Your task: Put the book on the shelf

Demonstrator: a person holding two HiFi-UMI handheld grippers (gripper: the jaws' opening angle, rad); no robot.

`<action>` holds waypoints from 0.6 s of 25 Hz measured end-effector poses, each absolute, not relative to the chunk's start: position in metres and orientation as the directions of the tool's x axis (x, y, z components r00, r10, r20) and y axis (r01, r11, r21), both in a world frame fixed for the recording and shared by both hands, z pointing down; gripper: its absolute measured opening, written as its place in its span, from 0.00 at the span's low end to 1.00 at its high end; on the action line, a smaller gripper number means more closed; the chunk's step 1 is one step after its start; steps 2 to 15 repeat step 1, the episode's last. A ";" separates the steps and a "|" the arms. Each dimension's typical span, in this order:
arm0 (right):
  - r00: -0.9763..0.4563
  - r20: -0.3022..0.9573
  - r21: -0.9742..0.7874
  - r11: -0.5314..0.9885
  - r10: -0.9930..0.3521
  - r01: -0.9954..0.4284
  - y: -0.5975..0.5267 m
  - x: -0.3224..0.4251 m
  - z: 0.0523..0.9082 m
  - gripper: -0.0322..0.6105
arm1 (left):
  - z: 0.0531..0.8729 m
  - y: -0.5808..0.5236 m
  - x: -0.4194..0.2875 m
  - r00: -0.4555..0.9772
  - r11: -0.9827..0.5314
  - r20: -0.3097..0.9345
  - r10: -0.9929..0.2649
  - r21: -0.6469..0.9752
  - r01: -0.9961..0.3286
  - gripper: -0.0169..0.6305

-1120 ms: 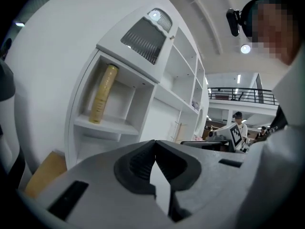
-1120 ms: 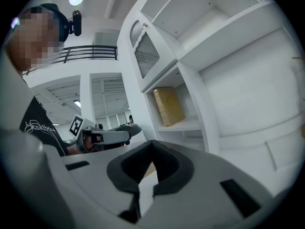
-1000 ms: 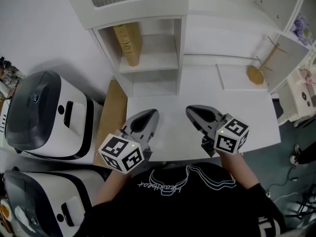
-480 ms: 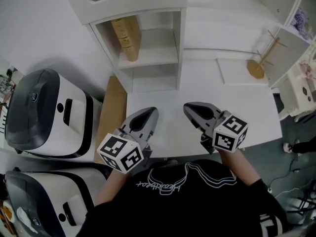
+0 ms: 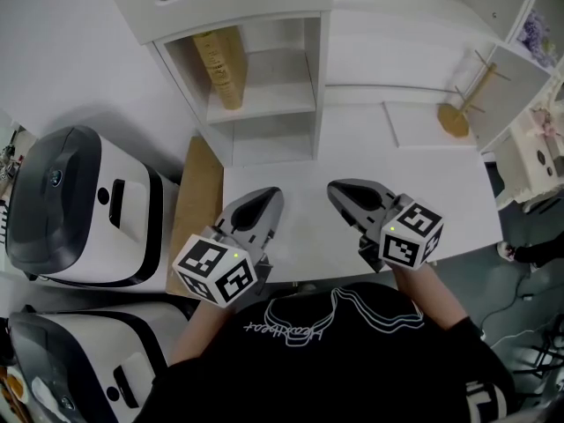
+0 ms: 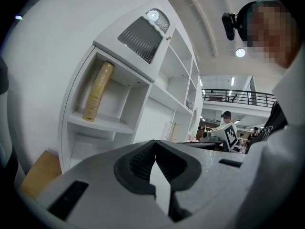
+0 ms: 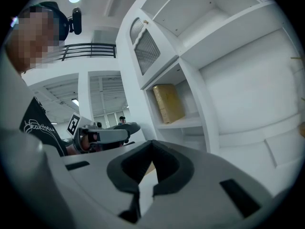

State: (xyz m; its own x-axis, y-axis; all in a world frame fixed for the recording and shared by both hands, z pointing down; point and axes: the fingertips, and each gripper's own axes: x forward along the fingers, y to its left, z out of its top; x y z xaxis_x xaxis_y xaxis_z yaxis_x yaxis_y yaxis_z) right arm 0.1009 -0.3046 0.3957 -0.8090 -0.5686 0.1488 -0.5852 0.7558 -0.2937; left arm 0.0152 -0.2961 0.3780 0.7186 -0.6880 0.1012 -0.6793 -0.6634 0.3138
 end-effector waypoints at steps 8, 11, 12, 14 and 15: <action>-0.810 0.149 -0.293 0.757 -0.567 -0.584 -0.305 0.100 0.396 0.06 | 0.378 -0.297 0.015 0.720 -0.665 0.102 -0.687 0.313 -0.678 0.03; -0.810 0.149 -0.293 0.757 -0.567 -0.584 -0.305 0.100 0.396 0.06 | 0.378 -0.297 0.015 0.720 -0.665 0.102 -0.687 0.313 -0.678 0.03; -0.810 0.149 -0.293 0.757 -0.567 -0.584 -0.305 0.100 0.396 0.06 | 0.378 -0.297 0.015 0.720 -0.665 0.102 -0.687 0.313 -0.678 0.03; -0.810 0.149 -0.293 0.757 -0.567 -0.584 -0.305 0.100 0.396 0.06 | 0.378 -0.297 0.015 0.720 -0.665 0.102 -0.687 0.313 -0.678 0.03; -0.810 0.149 -0.293 0.757 -0.567 -0.584 -0.305 0.100 0.396 0.06 | 0.378 -0.297 0.015 0.720 -0.665 0.102 -0.687 0.313 -0.678 0.03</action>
